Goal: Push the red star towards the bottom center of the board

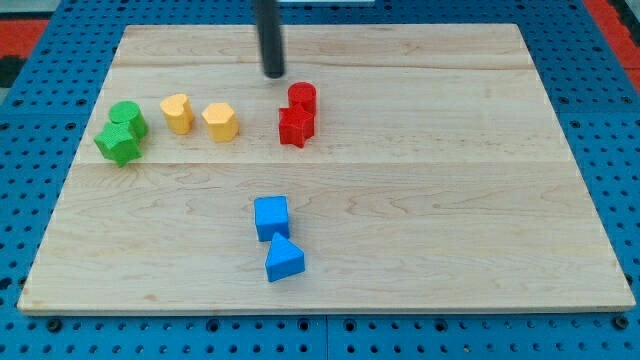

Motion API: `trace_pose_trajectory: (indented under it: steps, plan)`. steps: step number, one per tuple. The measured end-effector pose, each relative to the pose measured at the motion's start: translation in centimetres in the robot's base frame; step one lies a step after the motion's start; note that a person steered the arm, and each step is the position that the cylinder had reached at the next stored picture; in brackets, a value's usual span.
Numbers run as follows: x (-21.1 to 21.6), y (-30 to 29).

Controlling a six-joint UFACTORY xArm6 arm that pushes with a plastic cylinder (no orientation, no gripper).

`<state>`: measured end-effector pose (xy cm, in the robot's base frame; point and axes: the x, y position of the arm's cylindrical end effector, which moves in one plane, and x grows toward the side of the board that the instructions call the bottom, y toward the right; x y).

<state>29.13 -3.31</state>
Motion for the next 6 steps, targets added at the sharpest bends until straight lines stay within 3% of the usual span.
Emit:
trace_pose_trajectory:
  steps: [1, 2, 3, 4, 6]
  plan:
    - [3.4, 5.3]
    - [4.7, 2.9]
    - [0.5, 3.0]
    - [1.4, -1.2]
    - [6.7, -0.7]
